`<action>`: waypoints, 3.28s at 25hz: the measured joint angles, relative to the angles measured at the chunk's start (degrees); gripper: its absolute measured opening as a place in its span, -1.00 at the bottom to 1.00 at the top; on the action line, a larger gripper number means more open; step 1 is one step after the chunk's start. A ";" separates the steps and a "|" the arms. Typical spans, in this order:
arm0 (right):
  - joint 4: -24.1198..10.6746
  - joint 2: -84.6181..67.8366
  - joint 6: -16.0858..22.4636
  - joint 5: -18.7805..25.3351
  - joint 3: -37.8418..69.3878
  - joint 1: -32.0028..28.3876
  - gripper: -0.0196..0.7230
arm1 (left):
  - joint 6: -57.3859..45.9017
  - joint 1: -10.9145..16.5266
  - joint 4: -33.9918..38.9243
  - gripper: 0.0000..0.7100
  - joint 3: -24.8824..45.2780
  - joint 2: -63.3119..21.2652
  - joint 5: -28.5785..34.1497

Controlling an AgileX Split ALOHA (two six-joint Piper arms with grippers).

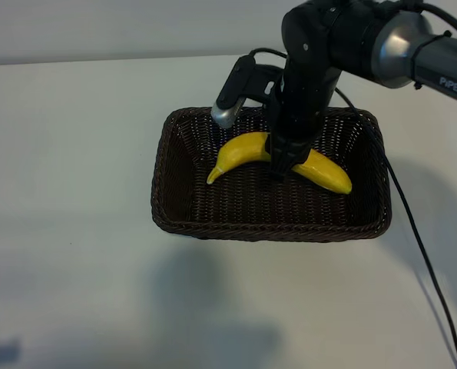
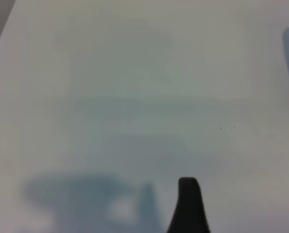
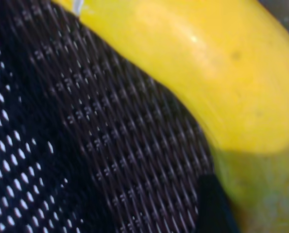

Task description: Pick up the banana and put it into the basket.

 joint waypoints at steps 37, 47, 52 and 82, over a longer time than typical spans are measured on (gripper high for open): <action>-3.71 -9.72 7.68 4.61 -0.25 -1.07 0.64 | 0.09 0.00 0.00 0.62 0.00 0.00 0.00; 2.03 -10.15 12.59 4.62 -0.25 -15.99 0.64 | 0.02 0.00 0.00 0.62 0.00 0.00 0.00; 3.62 -10.15 21.88 6.11 -0.25 -25.13 0.64 | 0.02 0.00 0.00 0.62 0.00 0.00 0.00; -0.71 -33.13 30.65 12.45 22.92 -34.39 0.64 | -0.03 0.00 0.00 0.62 0.00 0.00 0.00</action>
